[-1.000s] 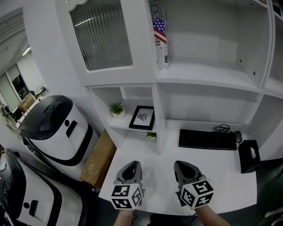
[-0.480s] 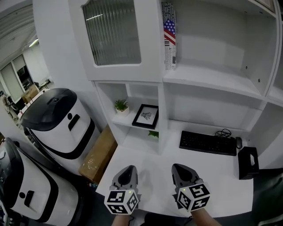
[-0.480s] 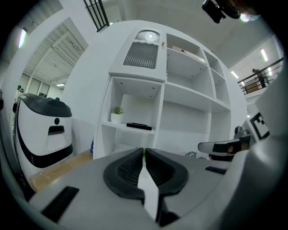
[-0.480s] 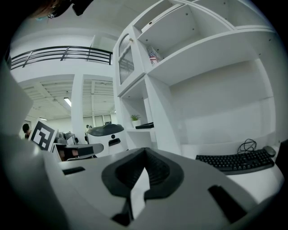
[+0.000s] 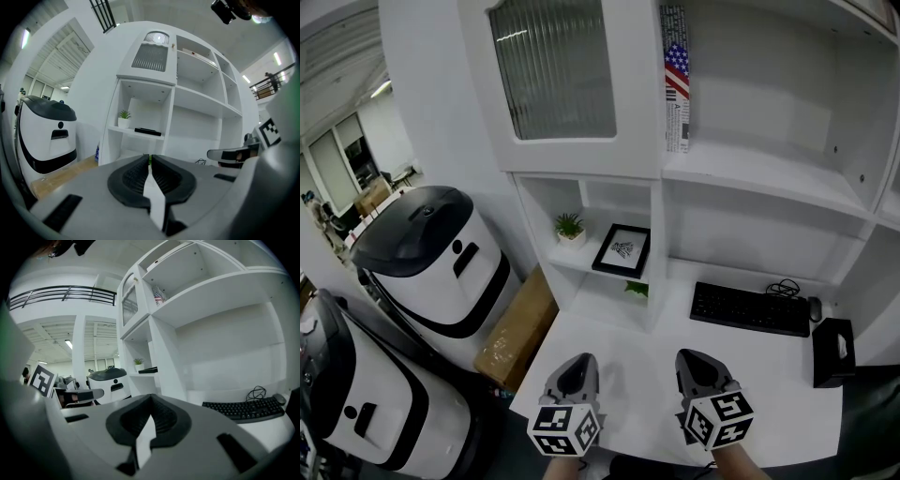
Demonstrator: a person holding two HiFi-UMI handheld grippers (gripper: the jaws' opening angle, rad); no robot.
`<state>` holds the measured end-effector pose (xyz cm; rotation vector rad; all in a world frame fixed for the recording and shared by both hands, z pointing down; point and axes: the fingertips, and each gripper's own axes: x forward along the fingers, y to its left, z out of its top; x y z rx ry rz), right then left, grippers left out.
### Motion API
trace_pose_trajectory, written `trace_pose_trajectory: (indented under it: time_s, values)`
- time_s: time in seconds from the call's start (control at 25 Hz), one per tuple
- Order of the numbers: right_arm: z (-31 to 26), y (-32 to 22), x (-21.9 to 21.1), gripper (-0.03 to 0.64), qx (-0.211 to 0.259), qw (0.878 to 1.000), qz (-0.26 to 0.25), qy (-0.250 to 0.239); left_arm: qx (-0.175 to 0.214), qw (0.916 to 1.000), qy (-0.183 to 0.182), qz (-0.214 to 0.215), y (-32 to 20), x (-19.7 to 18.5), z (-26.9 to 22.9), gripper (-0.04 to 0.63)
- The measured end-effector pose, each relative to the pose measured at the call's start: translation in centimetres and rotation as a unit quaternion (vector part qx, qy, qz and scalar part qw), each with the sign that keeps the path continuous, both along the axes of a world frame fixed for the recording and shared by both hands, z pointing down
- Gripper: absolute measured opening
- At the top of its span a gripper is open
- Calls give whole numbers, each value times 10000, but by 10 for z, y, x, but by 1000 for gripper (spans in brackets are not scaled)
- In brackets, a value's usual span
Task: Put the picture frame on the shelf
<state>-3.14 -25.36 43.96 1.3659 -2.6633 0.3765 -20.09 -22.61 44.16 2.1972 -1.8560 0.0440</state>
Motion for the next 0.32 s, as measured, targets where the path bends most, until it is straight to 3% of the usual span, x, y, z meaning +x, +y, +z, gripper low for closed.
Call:
trace_pose_trajectory:
  time_s: [0.32]
  values:
    - [2, -7, -4, 0, -3, 10000, 5, 38, -9, 9999, 131, 49, -10, -2, 0, 26]
